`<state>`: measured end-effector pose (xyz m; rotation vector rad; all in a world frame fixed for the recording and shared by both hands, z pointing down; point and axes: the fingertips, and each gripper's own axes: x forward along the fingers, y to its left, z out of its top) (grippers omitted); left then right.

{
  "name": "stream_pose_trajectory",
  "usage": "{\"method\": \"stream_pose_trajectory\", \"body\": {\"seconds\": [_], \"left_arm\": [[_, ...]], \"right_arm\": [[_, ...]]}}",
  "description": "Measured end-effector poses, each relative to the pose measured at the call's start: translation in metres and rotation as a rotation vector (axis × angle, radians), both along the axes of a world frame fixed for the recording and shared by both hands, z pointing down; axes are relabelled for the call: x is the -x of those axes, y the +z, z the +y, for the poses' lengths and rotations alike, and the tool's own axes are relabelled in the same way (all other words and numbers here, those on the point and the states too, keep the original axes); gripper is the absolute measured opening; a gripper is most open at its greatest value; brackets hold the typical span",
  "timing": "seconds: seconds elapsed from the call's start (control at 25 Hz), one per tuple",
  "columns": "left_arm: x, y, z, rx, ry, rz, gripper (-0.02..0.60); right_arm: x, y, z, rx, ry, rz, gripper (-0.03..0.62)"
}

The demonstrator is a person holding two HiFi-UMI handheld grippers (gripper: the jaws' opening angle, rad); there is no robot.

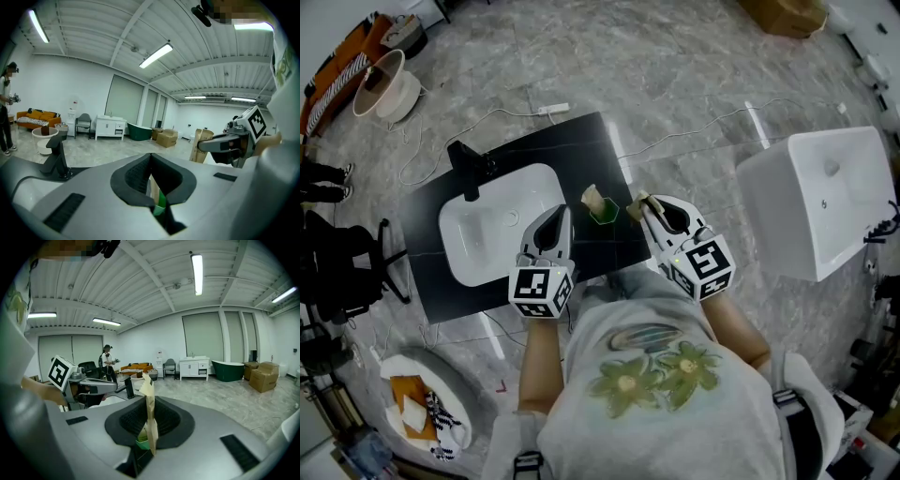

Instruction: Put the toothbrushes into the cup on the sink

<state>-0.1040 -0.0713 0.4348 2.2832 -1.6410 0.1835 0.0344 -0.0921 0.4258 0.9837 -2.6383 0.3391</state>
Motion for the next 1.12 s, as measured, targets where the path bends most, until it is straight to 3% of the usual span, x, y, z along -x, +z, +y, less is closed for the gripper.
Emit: {"method": "stream_pose_trajectory", "body": {"seconds": [1.12], "left_arm": [[0.015, -0.002, 0.017, -0.005, -0.109, 0.04, 0.018]], "right_arm": [[0.048, 0.001, 0.001, -0.001, -0.177, -0.039, 0.057]]}}
